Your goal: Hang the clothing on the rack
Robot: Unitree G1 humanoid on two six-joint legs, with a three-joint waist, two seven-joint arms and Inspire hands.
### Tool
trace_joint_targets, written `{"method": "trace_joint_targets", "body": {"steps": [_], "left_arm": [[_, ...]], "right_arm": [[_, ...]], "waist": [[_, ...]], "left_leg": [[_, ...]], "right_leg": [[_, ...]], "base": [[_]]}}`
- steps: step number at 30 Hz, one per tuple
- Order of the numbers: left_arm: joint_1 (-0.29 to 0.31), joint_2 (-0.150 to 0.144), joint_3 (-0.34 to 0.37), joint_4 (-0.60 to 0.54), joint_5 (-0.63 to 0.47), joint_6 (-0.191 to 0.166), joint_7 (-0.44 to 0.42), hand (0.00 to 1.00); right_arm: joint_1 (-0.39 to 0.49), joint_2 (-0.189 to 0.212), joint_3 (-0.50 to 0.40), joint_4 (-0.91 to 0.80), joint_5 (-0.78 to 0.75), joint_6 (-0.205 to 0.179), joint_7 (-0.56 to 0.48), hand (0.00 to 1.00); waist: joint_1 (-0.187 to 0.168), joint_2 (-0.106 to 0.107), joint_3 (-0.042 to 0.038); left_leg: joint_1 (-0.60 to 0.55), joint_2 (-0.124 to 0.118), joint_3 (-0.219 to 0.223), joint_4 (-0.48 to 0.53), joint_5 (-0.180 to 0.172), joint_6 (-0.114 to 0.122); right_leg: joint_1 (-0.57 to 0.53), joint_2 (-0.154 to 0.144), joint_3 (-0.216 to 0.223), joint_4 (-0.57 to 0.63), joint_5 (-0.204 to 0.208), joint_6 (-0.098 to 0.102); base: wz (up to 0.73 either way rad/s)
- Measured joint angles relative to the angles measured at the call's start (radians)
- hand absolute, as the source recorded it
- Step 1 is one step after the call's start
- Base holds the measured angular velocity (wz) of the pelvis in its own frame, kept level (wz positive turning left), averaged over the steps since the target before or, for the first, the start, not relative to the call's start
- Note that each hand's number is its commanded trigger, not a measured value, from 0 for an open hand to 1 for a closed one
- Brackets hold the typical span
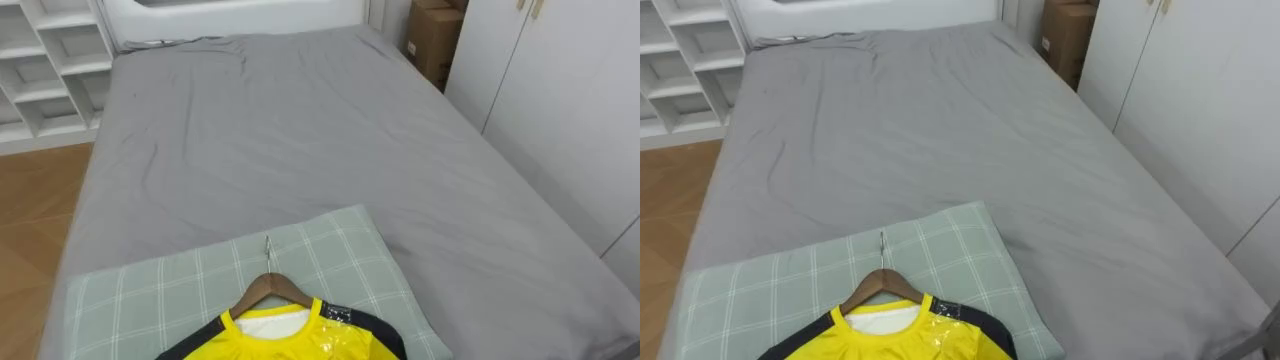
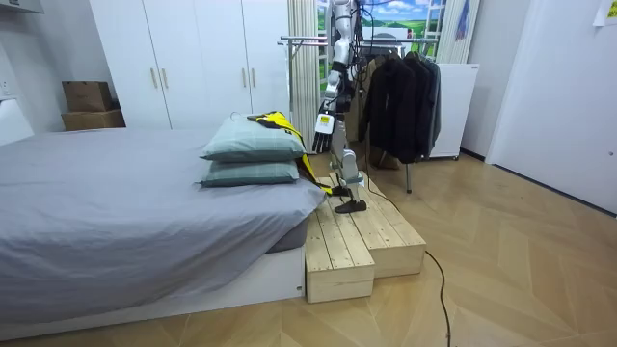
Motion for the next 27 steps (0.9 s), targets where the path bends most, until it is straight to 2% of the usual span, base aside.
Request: {"method": "trace_joint_targets", "body": {"steps": [11,15,21,27], "left_arm": [[0.007,-0.001,0.003,0.001,0.024,-0.018,0.085,0.00],[0.016,-0.001,0.009,0.000,0.024,-0.021,0.108,0.00],[0.024,-0.003,0.008,0.000,0.022,-0.027,0.125,0.00],[0.037,-0.005,0.008,0.000,0.022,-0.064,0.145,0.00]], "right_arm": [[0.001,0.003,0.001,0.002,0.004,-0.009,-0.001,0.00],[0.001,0.004,0.001,0.008,0.013,-0.009,-0.001,0.00],[0.008,0.015,0.009,0.009,0.058,-0.009,-0.001,0.00],[0.006,0.020,0.029,0.038,0.100,-0.023,-0.002,0.00]], "waist": [[0.001,-0.006,0.0047],[0.001,-0.012,0.0025],[0.002,-0.022,0.0035],[0.005,-0.029,0.0007]], "left_leg": [[0.010,0.006,-0.003,0.000,0.000,0.000],[0.010,0.005,-0.004,0.000,0.000,0.000],[0.009,0.005,-0.011,0.000,0.000,0.000],[0.004,0.000,-0.026,0.000,0.000,0.000]], "right_leg": [[0.014,0.003,-0.005,-0.002,0.000,0.000],[0.015,0.002,-0.008,-0.002,0.000,0.000],[0.015,0.001,-0.010,-0.002,0.000,0.000],[0.018,-0.002,-0.032,-0.004,0.000,-0.001]], "base": [[0.00],[0.00],[0.02],[0.06]]}}
